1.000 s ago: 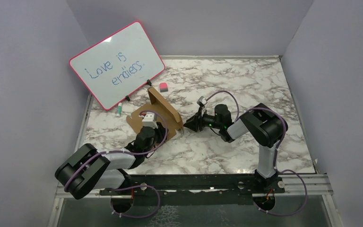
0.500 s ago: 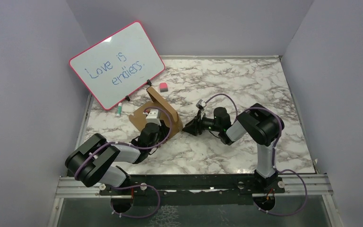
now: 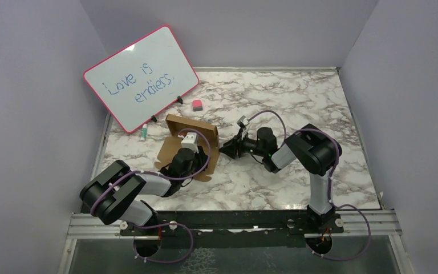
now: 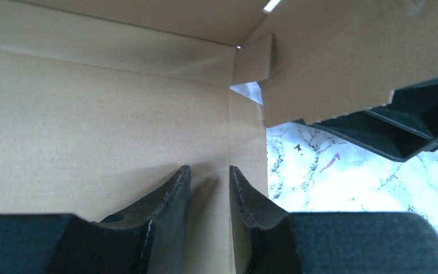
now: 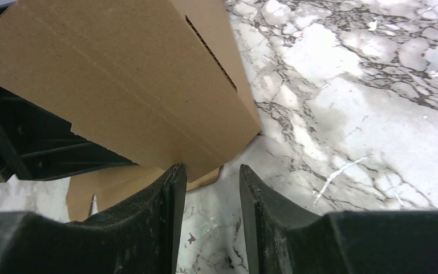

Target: Fold the paper box

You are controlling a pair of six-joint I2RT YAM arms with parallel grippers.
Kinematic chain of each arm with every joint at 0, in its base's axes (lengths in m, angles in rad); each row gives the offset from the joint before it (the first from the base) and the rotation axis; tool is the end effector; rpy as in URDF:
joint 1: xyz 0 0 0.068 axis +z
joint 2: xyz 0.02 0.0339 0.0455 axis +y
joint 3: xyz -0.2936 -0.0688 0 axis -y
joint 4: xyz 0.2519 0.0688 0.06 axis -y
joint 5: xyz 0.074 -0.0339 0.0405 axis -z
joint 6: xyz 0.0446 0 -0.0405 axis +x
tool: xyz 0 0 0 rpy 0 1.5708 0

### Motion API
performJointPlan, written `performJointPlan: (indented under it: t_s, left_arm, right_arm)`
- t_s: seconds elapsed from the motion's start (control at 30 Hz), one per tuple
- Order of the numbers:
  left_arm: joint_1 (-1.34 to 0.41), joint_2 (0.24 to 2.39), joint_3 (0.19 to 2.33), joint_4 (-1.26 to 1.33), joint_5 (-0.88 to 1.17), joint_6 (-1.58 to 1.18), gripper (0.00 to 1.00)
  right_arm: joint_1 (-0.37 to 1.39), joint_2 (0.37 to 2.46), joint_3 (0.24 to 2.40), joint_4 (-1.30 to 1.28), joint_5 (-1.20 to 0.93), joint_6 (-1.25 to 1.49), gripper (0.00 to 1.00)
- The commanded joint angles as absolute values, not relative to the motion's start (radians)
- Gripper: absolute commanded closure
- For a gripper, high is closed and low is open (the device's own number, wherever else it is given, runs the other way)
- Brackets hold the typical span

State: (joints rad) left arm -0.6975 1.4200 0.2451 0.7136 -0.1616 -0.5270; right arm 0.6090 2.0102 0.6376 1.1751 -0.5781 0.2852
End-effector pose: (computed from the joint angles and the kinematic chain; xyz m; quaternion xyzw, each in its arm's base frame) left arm 0.1840 -0.1448 0.1420 0.0298 0.8478 -0.2456 0.4691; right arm 0.2834 0.2274 0.1222 -0.2978 0.7025 0.4615 0.4526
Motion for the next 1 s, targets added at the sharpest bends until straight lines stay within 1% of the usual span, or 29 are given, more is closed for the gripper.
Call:
performJointPlan:
  t_s: [0.0, 0.27, 0.53, 0.8, 0.97]
  left_arm:
    - [-0.72, 1.45, 0.254, 0.664, -0.099, -0.514, 0.68]
    - [-0.736, 1.484, 0.273, 0.665, -0.076, -0.497, 0.69]
    - [-0.753, 1.508, 0.278, 0.671, -0.049, -0.485, 0.71]
    - [-0.773, 1.539, 0.291, 0.687, -0.019, -0.474, 0.72]
    - [-0.774, 1.514, 0.29, 0.686, -0.02, -0.47, 0.72]
  right_arm:
    - [0.617, 2.015, 0.666, 1.176, -0.502, 0.236, 0.55]
    - [0.617, 2.02, 0.722, 1.14, -0.547, 0.147, 0.52]
    - [0.62, 2.053, 0.798, 1.097, -0.606, 0.124, 0.49]
    - [0.646, 2.084, 0.83, 1.089, -0.685, 0.119, 0.48]
    - [0.65, 2.084, 0.8, 1.116, -0.66, 0.124, 0.48]
